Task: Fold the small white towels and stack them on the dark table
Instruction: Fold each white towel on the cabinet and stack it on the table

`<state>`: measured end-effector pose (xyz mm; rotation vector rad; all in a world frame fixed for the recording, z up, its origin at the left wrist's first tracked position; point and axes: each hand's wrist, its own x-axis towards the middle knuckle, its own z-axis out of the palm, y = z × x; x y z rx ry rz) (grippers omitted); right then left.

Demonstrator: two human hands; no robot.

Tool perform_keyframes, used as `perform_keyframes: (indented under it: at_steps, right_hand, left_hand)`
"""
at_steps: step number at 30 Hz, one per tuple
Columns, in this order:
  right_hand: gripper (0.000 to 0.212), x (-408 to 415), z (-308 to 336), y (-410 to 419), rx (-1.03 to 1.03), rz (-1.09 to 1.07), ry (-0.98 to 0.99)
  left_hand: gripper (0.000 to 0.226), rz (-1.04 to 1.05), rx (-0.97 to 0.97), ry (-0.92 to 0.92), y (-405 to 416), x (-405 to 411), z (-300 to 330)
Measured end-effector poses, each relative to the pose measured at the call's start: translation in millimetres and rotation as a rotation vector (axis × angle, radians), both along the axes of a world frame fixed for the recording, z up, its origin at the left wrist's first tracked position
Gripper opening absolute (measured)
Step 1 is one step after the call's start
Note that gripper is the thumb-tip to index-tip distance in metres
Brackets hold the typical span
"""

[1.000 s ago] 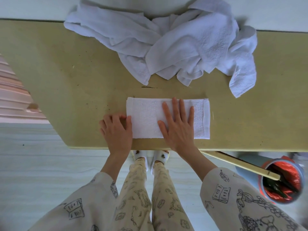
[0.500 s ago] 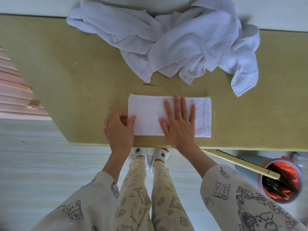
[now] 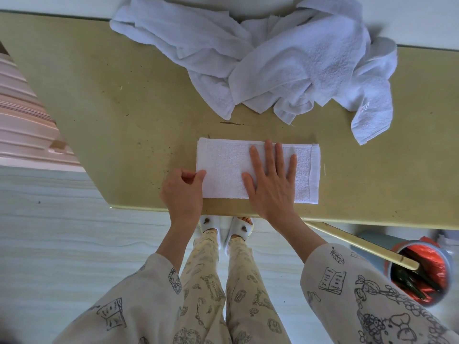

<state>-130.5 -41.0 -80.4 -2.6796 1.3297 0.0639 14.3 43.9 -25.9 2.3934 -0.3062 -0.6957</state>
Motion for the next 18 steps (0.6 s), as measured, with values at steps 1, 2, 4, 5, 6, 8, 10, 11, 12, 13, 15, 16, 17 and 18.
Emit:
perform_keyframes:
  at_steps: [1,2,4,5,6,8,10,11,12,13,15,16,17,18]
  right_hand:
    - [0.058,0,0,0,-0.003,0.001,0.001]
    - [0.058,0,0,0,-0.002,0.001,0.002]
    - [0.058,0,0,0,0.001,0.0,0.0]
    - [0.058,0,0,0,0.002,-0.001,0.001]
    - [0.058,0,0,0,0.003,0.0,0.002]
    - [0.058,0,0,0,0.007,0.004,0.005]
    - [0.059,1,1,0,0.012,0.0,0.0]
    - [0.059,3,3,0,0.013,-0.009,-0.008]
    - [0.06,5,6,0,0.013,-0.016,-0.021]
    - [0.06,9,9,0,0.013,-0.014,-0.038]
    - [0.058,22,15,2,0.006,0.025,-0.083]
    - [0.056,30,18,4,0.005,0.058,-0.101]
    - [0.055,36,18,5,0.006,0.094,-0.107]
    - [0.054,42,17,7,0.009,0.13,-0.1]
  left_hand:
    - [0.018,0.012,0.008,0.025,0,1,-1]
    - [0.018,0.02,0.018,0.04,0,2,-1]
    - [0.018,0.021,0.032,0.048,1,3,-2]
    - [0.017,0.023,0.036,0.052,1,3,-2]
    - [0.017,0.029,0.04,0.057,0,4,-2]
    - [0.017,0.039,0.041,0.055,0,5,-3]
    - [0.017,0.038,0.043,0.044,1,5,-6]
    - [0.017,0.036,0.045,0.038,2,6,-8]
    - [0.016,0.031,0.042,0.032,2,5,-10]
    - [0.016,0.026,0.035,0.027,3,5,-12]
    - [0.017,0.024,0.009,0.009,2,3,-12]
    - [0.019,0.016,0.005,-0.023,0,3,-11]
    - [0.022,-0.01,0.015,-0.089,-1,3,-10]
    - [0.023,-0.051,0.036,-0.182,-4,4,-10]
